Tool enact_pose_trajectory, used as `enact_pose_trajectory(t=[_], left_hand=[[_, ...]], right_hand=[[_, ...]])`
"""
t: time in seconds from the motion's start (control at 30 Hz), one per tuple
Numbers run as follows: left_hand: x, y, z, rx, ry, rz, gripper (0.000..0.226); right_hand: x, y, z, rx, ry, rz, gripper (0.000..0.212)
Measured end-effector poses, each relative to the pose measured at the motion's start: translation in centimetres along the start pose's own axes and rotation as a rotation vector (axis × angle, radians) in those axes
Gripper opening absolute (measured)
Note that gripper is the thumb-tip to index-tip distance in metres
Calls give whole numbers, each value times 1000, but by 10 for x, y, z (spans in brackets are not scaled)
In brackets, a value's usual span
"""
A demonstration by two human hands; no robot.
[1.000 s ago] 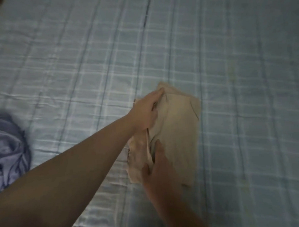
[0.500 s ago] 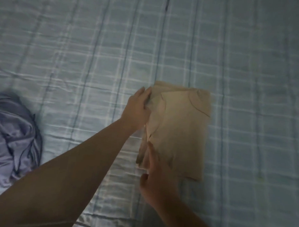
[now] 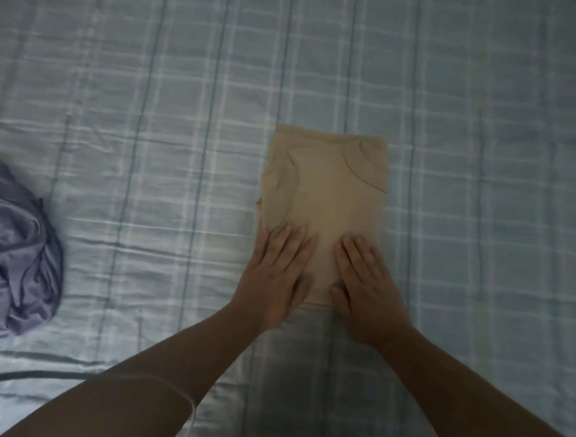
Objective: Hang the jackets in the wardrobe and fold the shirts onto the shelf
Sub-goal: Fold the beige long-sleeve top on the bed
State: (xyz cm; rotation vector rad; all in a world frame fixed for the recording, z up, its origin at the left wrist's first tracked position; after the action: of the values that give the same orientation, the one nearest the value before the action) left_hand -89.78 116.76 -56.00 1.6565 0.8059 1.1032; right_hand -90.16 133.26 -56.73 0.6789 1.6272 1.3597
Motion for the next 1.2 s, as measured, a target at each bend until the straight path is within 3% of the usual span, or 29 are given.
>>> enact_pose_trajectory(t=[0.2,0.4,0.53,0.67,0.87,1.07,1.2], left_hand=[[3,-8,0,-107,27,-40,61],[-1,-6,6,-296,-111,-142,105],[2,-3,1,-351,-148,-246,99],[10,1,4,-282,-155,-261,71],[37,8,43,-355,-140,-172,76],[97,13,150,-545,-153,-106,80],[107,14,170,-784,-85,-95,79]], right_hand=[[3,-5,0,-40,-1,30,68],[3,4,5,-257,158,146,97],[-2,9,3,-306,135,196,82],[-15,15,6,-208,89,233,66],[-26,15,51,-178,70,224,59],[-70,6,166,-385,47,106,68],[-82,3,188,-573,-20,72,73]])
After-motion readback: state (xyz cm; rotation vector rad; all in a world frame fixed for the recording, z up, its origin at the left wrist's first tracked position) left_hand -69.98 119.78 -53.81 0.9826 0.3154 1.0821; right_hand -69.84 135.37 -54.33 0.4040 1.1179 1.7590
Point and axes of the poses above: each hand's wrist, its own z-axis away from the middle knuckle, its own y-axis out of the back of the hand, x = y × z, the point moved 6 cm from there along -z, towards the middle knuckle, and after that the axes turned 7 degrees about x, right-handed, at the moved point
